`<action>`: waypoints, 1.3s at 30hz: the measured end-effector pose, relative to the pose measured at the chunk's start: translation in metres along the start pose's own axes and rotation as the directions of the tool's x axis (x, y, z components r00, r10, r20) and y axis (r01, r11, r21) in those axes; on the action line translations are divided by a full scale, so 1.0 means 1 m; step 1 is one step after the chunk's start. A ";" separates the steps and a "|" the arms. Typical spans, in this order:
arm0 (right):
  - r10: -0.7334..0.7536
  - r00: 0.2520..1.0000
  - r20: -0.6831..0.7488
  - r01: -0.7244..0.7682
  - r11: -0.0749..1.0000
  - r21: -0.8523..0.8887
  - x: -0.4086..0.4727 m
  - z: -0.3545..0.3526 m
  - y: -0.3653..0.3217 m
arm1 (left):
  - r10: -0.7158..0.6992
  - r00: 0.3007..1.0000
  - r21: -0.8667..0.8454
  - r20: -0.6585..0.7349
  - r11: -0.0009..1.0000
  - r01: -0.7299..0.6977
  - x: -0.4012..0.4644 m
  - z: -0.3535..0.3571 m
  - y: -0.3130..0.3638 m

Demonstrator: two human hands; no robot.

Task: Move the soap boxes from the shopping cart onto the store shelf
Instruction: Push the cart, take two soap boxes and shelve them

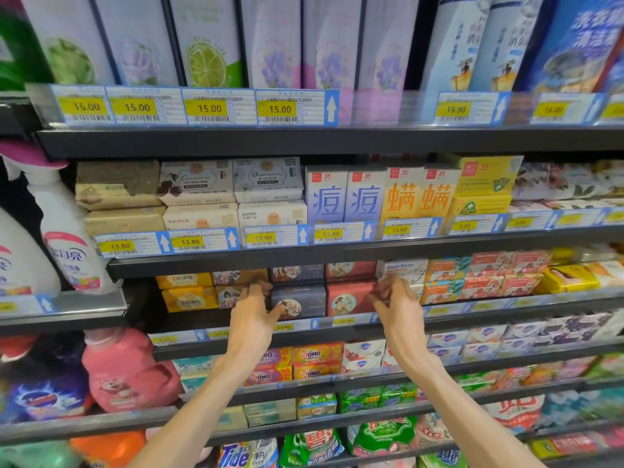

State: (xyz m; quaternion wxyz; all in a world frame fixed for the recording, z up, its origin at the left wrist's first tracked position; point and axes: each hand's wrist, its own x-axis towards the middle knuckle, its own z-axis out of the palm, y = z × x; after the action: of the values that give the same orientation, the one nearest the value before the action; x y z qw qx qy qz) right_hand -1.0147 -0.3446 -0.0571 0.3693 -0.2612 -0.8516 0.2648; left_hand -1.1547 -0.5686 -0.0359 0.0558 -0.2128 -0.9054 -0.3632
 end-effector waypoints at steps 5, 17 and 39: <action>0.003 1.000 0.014 -0.003 1.000 0.003 -0.003 0.004 0.004 | 0.011 1.000 0.010 -0.009 1.000 -0.011 -0.002 0.001 -0.001; -0.489 0.857 0.164 0.514 0.838 -0.185 -0.036 0.022 -0.016 | 0.003 1.000 0.025 -0.013 1.000 -0.003 -0.001 0.004 -0.001; -0.786 0.566 0.250 0.769 0.613 0.184 -0.087 0.096 -0.134 | 0.134 0.977 0.411 -0.169 0.910 -0.053 -0.132 -0.120 -0.127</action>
State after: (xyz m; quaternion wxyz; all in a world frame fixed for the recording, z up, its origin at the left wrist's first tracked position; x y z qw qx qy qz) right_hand -1.0709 -0.5218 -0.0701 0.3184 0.1941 -0.9179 0.1355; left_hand -1.0965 -0.7782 -0.0625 0.2034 -0.2037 -0.9398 -0.1840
